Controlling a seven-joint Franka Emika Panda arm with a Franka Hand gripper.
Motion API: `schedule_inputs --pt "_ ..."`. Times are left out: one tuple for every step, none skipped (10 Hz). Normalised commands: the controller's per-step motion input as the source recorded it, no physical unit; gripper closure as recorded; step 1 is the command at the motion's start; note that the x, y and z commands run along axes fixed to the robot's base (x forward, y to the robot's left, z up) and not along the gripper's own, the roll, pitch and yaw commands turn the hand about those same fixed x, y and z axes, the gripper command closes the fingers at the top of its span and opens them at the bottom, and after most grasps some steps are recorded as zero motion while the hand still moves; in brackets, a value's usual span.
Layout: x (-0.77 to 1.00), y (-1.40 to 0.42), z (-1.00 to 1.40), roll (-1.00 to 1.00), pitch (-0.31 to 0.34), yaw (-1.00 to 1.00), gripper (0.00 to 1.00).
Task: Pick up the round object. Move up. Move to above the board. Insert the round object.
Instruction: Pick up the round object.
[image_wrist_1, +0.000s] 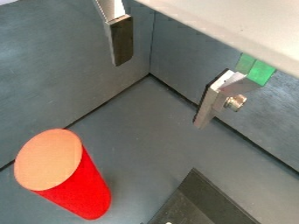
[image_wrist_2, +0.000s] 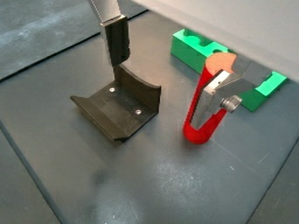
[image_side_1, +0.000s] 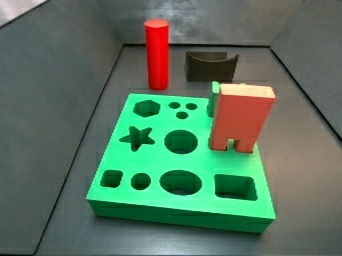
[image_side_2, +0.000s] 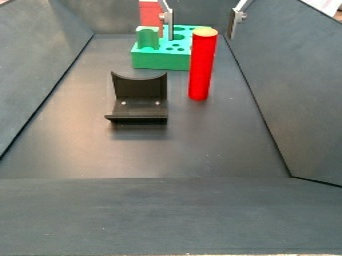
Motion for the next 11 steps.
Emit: schedule_inputs --pt "0.0 -0.03 0.0 -0.02 0.0 0.0 0.0" --pt "-0.29 -0.62 -0.22 0.0 0.0 0.09 0.0" --pt "-0.31 -0.89 -0.26 0.0 0.0 0.02 0.0" --pt "-0.34 -0.86 -0.19 0.0 -0.004 0.02 0.0" --pt "-0.29 -0.76 -0.25 0.0 0.0 0.01 0.0" --pt "-0.02 -0.69 -0.24 0.0 0.0 0.0 0.0" --pt "0.18 -0.52 -0.28 0.0 0.009 -0.07 0.0" --pt "0.38 -0.25 -0.3 0.0 0.037 -0.18 0.0" --pt "0.23 -0.08 -0.26 0.0 0.03 -0.18 0.0" --pt "0.0 0.0 -0.27 -0.02 0.009 -0.09 0.0" --pt "-0.05 0.0 -0.29 -0.06 0.014 -0.04 0.0"
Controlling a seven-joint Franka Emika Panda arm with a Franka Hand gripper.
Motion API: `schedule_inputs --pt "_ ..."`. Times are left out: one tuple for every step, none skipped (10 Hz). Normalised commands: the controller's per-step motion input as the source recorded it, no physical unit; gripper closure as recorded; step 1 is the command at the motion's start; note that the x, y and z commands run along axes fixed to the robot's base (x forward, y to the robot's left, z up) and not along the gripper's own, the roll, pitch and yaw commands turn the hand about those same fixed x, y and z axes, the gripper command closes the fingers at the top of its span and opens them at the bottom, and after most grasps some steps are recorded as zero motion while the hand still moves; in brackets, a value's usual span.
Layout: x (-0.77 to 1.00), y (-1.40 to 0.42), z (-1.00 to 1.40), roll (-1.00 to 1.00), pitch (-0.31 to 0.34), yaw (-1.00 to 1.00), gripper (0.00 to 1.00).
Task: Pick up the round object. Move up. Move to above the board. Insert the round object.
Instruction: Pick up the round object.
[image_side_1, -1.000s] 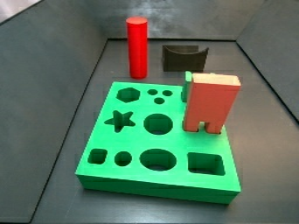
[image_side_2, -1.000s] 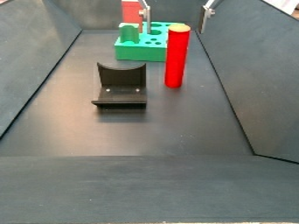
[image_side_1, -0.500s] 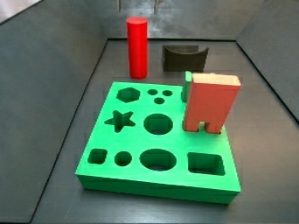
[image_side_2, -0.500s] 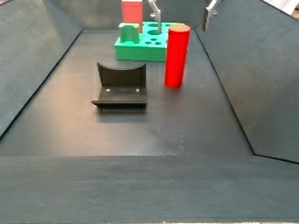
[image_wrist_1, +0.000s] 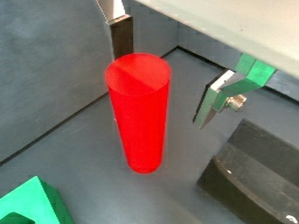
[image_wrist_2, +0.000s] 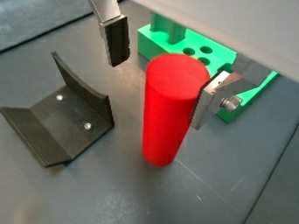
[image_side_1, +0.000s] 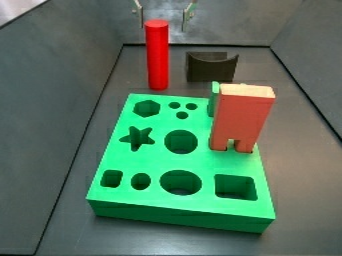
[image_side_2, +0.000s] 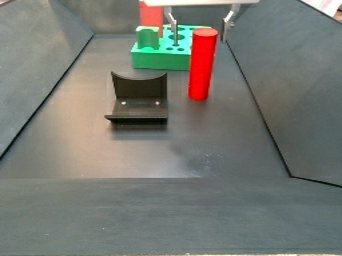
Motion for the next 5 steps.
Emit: schedule_inputs --pt "-0.08 -0.01 -0.29 -0.06 0.0 -0.04 0.0" --pt "-0.16 -0.08 -0.26 -0.06 0.0 -0.03 0.0" --pt "-0.11 -0.12 -0.21 -0.09 0.0 -0.02 0.0" --pt "-0.13 -0.14 -0.23 -0.04 0.0 -0.04 0.0" --pt "-0.04 -0.06 -0.12 -0.08 0.0 -0.07 0.0"
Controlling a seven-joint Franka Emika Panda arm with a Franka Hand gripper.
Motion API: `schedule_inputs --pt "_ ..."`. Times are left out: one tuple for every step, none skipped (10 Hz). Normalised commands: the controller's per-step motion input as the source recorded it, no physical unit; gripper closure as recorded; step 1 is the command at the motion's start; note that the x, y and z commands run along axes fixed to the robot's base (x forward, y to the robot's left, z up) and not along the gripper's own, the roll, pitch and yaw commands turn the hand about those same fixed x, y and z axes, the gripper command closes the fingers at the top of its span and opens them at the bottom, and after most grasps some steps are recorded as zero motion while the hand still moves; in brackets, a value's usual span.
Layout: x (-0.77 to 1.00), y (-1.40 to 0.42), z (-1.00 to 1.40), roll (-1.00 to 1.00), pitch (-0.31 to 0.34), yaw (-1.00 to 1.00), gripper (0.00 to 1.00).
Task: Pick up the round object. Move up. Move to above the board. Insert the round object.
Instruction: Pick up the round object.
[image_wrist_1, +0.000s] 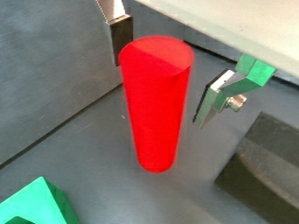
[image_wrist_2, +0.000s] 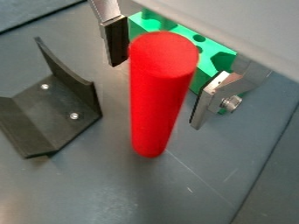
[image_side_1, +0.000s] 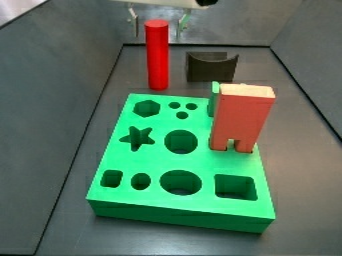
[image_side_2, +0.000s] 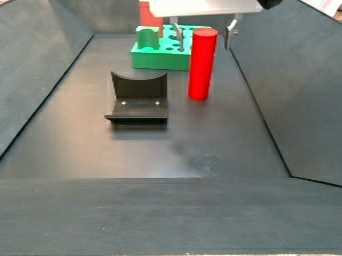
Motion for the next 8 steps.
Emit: schedule_inputs --pt "0.0 0.0 -0.06 -0.08 0.0 0.0 0.0" --pt "0.0 0.0 0.0 -0.02 0.0 0.0 0.0" --pt "0.0 0.0 0.0 0.0 0.0 0.0 0.0" --pt "0.0 0.0 0.0 0.0 0.0 0.0 1.0" --pt "0.0 0.0 0.0 0.0 0.0 0.0 1.0" --pt "0.0 0.0 0.0 0.0 0.0 0.0 1.0" --pt "0.0 0.0 0.0 0.0 0.0 0.0 1.0" --pt "0.0 0.0 0.0 0.0 0.0 0.0 1.0"
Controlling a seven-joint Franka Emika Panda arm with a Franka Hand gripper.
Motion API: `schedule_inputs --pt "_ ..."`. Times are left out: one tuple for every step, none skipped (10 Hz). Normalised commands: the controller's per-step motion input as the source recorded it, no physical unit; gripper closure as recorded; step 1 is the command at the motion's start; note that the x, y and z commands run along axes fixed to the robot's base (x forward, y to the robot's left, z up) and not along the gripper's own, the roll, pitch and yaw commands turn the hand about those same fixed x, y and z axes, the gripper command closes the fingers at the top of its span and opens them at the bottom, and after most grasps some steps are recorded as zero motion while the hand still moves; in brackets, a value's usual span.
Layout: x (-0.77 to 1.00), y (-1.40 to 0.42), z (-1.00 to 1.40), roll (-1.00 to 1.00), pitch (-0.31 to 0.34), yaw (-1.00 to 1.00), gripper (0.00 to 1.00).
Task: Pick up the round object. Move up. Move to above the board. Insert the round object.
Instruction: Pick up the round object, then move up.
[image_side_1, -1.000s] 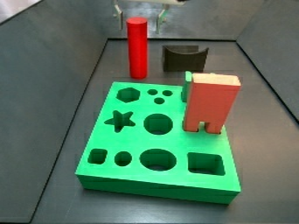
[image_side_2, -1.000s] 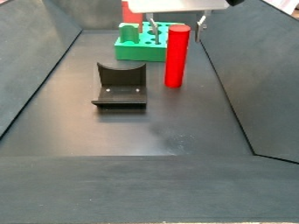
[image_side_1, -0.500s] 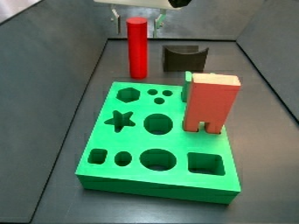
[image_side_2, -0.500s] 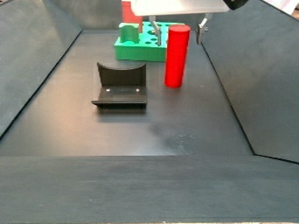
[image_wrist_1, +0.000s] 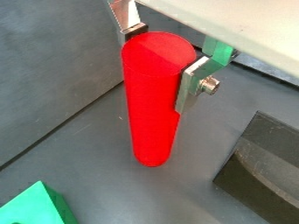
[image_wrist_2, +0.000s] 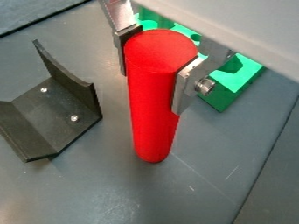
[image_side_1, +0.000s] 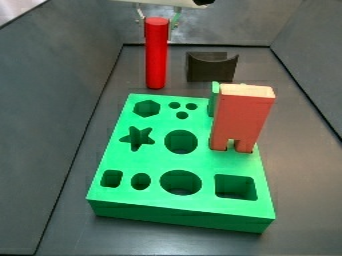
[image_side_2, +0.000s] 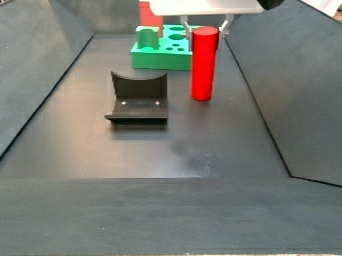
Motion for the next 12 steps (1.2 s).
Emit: schedule_inputs --pt "0.0 0.0 0.0 0.0 0.0 0.0 1.0" --pt "0.0 0.0 0.0 0.0 0.0 0.0 1.0" --pt "0.0 0.0 0.0 0.0 0.0 0.0 1.0" --pt "0.0 0.0 0.0 0.0 0.0 0.0 1.0" --pt "0.0 0.0 0.0 0.0 0.0 0.0 1.0" --pt "0.0 0.0 0.0 0.0 0.0 0.0 1.0" --pt "0.0 0.0 0.83 0.0 0.0 0.0 1.0" --pt "-0.04 0.05 0.83 0.0 0.028 -0.01 1.0" --pt "-0.05 0.04 0.68 0.0 0.041 -0.02 1.0" --pt "-0.03 0.03 0.53 0.0 0.043 -0.02 1.0" --pt "-0.01 0.02 0.36 0.0 0.051 -0.02 1.0" --pt "0.0 0.02 0.19 0.0 0.062 -0.02 1.0"
